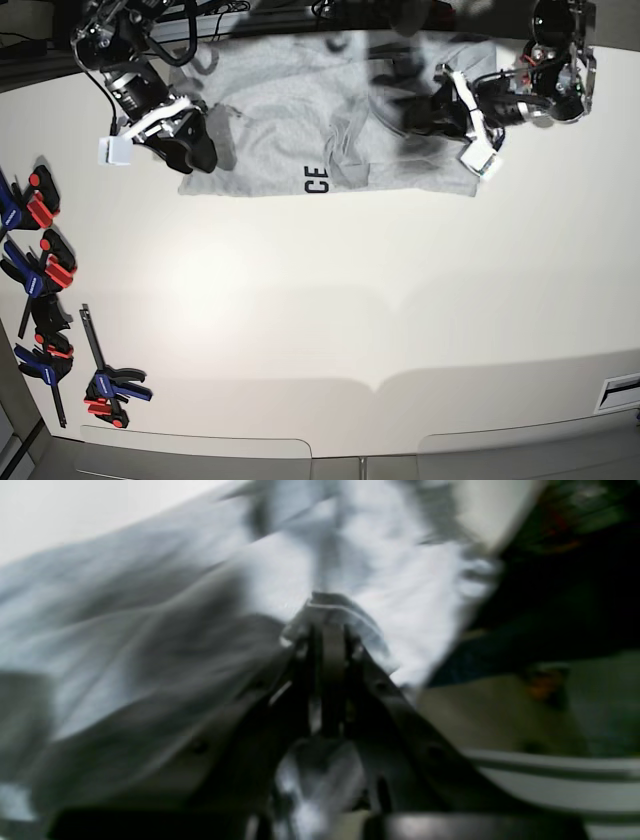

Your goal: Fold the T-shirt properly

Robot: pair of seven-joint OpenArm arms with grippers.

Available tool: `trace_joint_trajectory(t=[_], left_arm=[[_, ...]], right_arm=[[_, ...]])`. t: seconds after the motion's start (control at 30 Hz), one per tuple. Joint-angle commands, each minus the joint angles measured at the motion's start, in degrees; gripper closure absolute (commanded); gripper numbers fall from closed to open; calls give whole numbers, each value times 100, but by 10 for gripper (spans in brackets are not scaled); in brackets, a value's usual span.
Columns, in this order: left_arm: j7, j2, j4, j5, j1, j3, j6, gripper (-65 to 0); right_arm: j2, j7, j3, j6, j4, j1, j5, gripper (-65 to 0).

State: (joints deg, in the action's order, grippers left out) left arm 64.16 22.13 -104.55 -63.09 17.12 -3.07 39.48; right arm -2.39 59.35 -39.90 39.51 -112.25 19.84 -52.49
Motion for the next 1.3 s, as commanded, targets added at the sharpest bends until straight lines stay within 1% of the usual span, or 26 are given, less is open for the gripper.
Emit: trace_joint_trajectory(t=[0.0,0.07,0.2,0.27,0.33,0.47,0.57,0.7,0.93,1.13,1.27], left_arm=[[37,59,-109,-321,-26,-26,52,0],[140,57,-109,-498,0,-26,52,0],[138,52,-109,-479,118,-22,52,0],[138,42,-109,-374,195,-22,52,0],[72,42,-109,-125,240,-22,52,0],[-385,42,-129,444,243,-22,52,0],[-573,9,-319,804,243,-24,52,0],[-595,-96,-837,990,238,-24,52,0],[-876,-131,-1825,1886,243,-24,52,0],[-852,-129,-1919,2332,313,-22,52,0],[-807,-127,-1919,2382,461,-22,52,0]], right_arm=[[31,-146,-15,49,-105,-13,-151,-258],[33,-144,-15,49,-105,-13,-149,-258],[33,-146,-15,49,-105,-13,-149,-258],[31,-146,-15,49,-105,-13,-151,-258],[33,-146,-15,49,-105,-13,-149,-258],[31,-146,-15,49,-105,-13,-151,-258],[33,-144,-15,49,-105,-13,-149,-258],[31,-149,-15,49,-105,-13,-151,-258],[31,-149,-15,49,-105,-13,-151,-258],[33,-151,-15,49,-105,-13,-153,-258],[33,-151,-15,49,-105,-13,-155,-258]])
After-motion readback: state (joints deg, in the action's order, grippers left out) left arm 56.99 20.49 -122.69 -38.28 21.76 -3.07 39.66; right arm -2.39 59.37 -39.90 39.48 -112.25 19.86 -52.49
